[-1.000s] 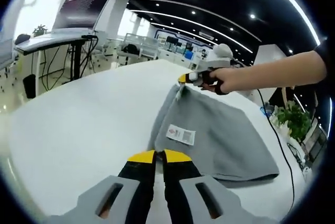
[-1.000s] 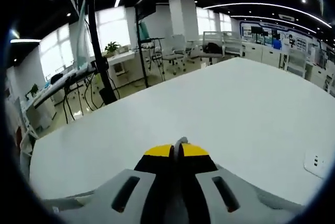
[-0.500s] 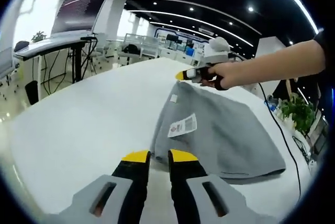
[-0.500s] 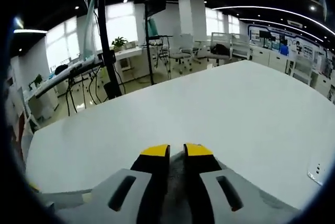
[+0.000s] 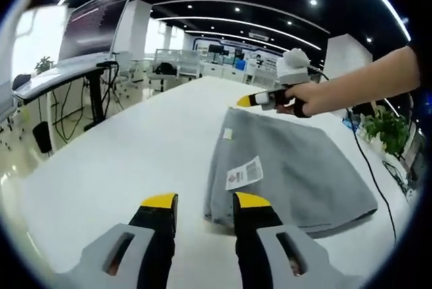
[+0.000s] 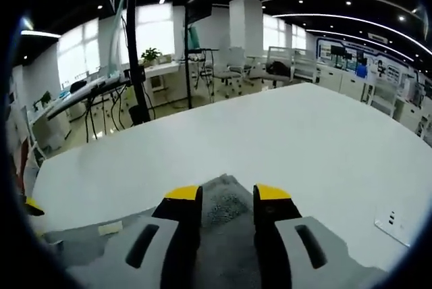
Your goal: Fold the towel on the table until its edges align and the towel forms a compact rectangular stack.
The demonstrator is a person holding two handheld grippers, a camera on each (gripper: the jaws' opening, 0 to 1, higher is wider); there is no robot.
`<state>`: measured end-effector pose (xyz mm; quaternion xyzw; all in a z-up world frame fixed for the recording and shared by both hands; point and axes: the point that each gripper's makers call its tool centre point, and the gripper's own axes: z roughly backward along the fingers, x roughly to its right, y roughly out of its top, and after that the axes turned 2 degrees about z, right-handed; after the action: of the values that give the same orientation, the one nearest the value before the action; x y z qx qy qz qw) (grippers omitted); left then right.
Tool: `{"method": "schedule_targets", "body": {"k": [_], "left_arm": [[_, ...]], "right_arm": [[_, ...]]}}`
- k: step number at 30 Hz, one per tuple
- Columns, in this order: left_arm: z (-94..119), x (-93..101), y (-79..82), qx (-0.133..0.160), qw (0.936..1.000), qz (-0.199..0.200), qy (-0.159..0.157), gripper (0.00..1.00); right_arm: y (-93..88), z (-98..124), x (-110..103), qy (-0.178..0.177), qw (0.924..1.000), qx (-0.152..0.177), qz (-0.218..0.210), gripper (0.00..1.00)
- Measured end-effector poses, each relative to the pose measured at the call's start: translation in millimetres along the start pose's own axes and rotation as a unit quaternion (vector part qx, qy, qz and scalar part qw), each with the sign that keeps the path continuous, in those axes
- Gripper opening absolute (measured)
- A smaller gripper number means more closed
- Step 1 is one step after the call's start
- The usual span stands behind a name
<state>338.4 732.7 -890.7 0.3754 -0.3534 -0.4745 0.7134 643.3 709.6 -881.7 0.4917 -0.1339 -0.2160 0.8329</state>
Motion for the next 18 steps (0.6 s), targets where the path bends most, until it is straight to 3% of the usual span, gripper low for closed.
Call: {"method": "schedule_targets", "body": {"k": [3,7,11,13,18], "left_arm": [[-1.5,-1.4,-0.6,-0.002,1.0,-0.003,0.0,0.43],[-2.6,-2.3,1.5,-0.002,1.0,-0.001,0.0,0.5],[-3.3,-7.0,3.4,-0.004,0.9999,-0.009,0.012,0.66],[-3.8,-5.4,2.7,-0.01,0.9999,-0.01,0.007,0.67],[-3.0,-7.1,3.6,-0.013,0.9999,-0.008,0.006,0.65]], "right_arm": [[-4.1,9.8,8.9,-0.008,1.0,0.0,0.001,0.33],[-11.3,19.9,19.6,-0.005,1.0,-0.002,-0.002,0.47],[-22.1,33.8,27.2,-0.009,0.9998,-0.007,-0.014,0.59],[-25.5,36.7,31.6,-0.012,0.9997,-0.009,-0.017,0.63],[-33.4,51.7,48.6,-0.022,0.9989,-0.013,-0.039,0.63]]}}
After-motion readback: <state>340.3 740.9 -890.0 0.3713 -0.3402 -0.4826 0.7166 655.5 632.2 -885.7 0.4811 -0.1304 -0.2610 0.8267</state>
